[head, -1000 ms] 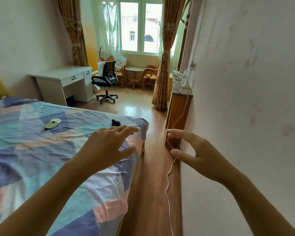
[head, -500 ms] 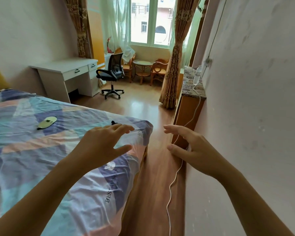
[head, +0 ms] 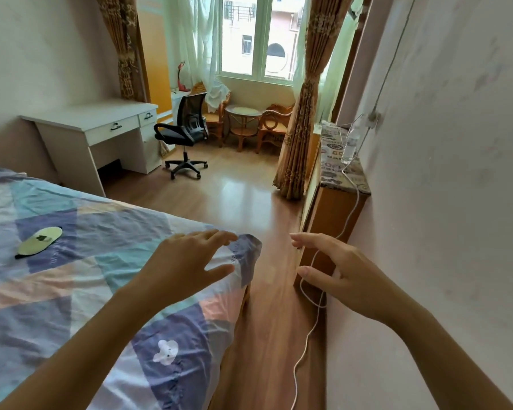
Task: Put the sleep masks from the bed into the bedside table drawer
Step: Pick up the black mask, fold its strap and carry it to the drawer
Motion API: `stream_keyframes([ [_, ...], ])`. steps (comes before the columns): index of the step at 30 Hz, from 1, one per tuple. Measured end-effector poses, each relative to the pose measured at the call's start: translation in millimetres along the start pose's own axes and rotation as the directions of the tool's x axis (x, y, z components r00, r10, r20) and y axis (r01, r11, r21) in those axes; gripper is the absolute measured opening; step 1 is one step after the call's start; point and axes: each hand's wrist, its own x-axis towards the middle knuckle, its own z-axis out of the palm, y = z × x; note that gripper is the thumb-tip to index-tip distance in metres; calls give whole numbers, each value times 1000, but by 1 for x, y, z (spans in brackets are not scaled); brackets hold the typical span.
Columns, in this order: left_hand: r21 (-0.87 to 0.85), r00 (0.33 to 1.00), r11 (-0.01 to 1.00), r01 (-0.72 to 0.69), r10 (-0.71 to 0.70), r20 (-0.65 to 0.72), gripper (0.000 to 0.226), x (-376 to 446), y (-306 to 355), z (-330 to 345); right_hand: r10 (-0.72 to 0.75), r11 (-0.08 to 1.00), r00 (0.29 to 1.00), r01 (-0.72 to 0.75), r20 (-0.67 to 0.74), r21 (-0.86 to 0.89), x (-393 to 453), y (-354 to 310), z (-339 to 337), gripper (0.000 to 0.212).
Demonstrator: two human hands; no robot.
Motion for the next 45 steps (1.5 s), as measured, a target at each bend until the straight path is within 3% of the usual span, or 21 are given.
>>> stream_keyframes([
  [10, -34, 974, 976, 216, -213, 74, 56, 86, -66, 64, -98, 995, 979, 93, 177, 35, 156, 84, 21, 44],
  [17, -63, 876, 878, 475, -465, 126, 51, 153, -123, 105, -231, 973, 914, 207, 333, 105, 294, 133, 33, 44],
  [24, -39, 757, 772, 634, -609, 235, 49, 175, -169, 149, -299, 954, 803, 247, 515, 169, 403, 161, 74, 42],
  [30, -30, 653, 686, 727, -678, 338, 49, 181, -217, 196, -331, 938, 659, 308, 675, 159, 476, 168, 141, 42],
  [41, -70, 482, 515, 854, -733, 480, 42, 220, -334, 309, -243, 939, 487, 334, 839, 78, 599, 202, 257, 47],
  [45, -94, 381, 397, 913, -745, 548, 41, 226, -362, 353, -199, 954, 421, 291, 885, 76, 624, 224, 305, 45],
])
